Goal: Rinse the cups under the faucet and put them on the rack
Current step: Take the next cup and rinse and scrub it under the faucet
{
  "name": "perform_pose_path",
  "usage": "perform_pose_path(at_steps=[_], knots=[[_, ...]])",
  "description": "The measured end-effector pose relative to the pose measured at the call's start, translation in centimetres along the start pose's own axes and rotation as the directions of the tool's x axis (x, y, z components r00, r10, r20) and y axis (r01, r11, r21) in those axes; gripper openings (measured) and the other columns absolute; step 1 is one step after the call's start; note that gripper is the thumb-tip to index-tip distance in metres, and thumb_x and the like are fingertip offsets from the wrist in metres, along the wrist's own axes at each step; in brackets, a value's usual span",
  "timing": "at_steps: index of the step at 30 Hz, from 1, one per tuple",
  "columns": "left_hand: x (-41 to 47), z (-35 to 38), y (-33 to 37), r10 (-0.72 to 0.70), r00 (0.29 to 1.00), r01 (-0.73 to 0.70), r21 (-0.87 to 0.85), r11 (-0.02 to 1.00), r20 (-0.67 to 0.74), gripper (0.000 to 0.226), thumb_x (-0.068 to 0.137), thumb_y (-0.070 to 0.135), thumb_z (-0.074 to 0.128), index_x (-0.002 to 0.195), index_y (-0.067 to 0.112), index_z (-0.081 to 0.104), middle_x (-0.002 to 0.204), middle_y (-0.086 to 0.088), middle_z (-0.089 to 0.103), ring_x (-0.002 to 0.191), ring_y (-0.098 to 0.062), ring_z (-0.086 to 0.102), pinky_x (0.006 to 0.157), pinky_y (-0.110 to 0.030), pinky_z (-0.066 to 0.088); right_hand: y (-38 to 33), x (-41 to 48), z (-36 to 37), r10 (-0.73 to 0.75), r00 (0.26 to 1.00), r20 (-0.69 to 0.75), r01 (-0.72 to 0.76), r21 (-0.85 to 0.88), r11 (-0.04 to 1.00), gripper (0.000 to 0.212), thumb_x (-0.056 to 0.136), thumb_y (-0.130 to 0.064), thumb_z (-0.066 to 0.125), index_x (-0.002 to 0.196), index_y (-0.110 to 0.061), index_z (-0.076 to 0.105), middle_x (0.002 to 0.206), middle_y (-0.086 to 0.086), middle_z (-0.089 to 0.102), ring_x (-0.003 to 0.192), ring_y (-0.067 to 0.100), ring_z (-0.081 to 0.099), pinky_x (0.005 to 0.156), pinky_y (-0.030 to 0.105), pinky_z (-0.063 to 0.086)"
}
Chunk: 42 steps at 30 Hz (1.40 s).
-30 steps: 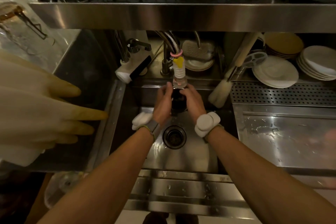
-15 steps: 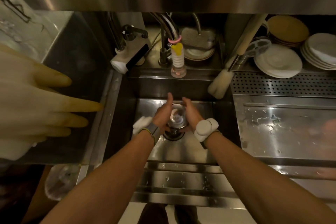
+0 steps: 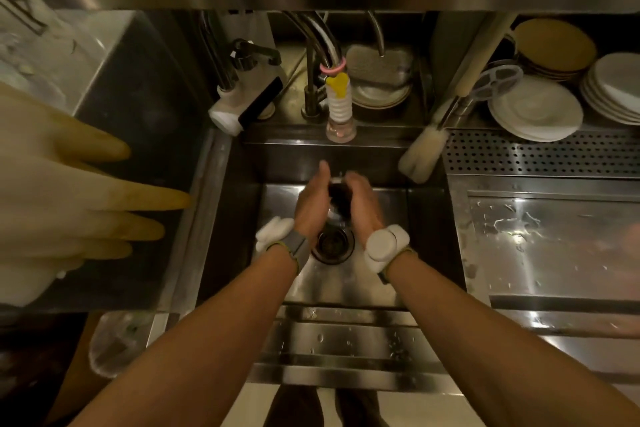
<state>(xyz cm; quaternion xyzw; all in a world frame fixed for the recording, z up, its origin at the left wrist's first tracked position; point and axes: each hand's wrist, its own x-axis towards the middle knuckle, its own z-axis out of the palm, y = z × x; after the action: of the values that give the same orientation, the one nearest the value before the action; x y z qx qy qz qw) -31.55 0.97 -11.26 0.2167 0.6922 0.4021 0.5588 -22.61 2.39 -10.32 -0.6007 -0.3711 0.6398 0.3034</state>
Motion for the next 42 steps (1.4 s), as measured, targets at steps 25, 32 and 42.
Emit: perform_pose_path(at_steps=[25, 32, 42], knots=[[-1.2, -0.5, 0.4, -0.038, 0.991, 0.049, -0.091, 0.995, 0.127, 0.078, 0.073, 0.083, 0.032, 0.126, 0.031, 0.054, 0.125, -0.003, 0.063, 0.110, -0.024, 0.063, 0.090, -0.052, 0.053, 0.1, -0.9, -2.1, -0.020, 0.999, -0.046, 0.025, 0.096, 0.995, 0.026, 0.095, -0.033, 0.041, 0.115, -0.020, 0.052, 0.101, 0.002, 0.060, 0.089, 0.014, 0.058, 0.073, 0.030, 0.049], [-1.3, -0.6, 0.4, -0.120, 0.980, 0.127, -0.031, 0.991, 0.161, 0.085, 0.072, 0.086, 0.031, 0.122, 0.024, 0.061, 0.117, -0.008, 0.069, 0.104, -0.027, 0.067, 0.091, -0.053, 0.052, -0.7, -0.4, -1.4, 0.212, 0.977, 0.013, -0.212, 0.009, 0.977, 0.026, 0.093, -0.040, 0.045, 0.094, -0.020, 0.063, 0.096, 0.010, 0.068, 0.092, 0.026, 0.065, 0.085, 0.040, 0.052], [-1.0, 0.0, -0.3, -0.084, 0.989, 0.091, -0.054, 0.994, 0.122, 0.079, 0.072, 0.084, 0.033, 0.124, 0.030, 0.058, 0.122, -0.004, 0.066, 0.107, -0.024, 0.065, 0.086, -0.045, 0.055, 0.0, 0.1, -1.3, 0.086, 0.996, -0.027, -0.085, 0.048, 0.995, 0.029, 0.095, -0.034, 0.044, 0.109, -0.020, 0.065, 0.111, 0.009, 0.066, 0.094, 0.018, 0.063, 0.081, 0.031, 0.051]])
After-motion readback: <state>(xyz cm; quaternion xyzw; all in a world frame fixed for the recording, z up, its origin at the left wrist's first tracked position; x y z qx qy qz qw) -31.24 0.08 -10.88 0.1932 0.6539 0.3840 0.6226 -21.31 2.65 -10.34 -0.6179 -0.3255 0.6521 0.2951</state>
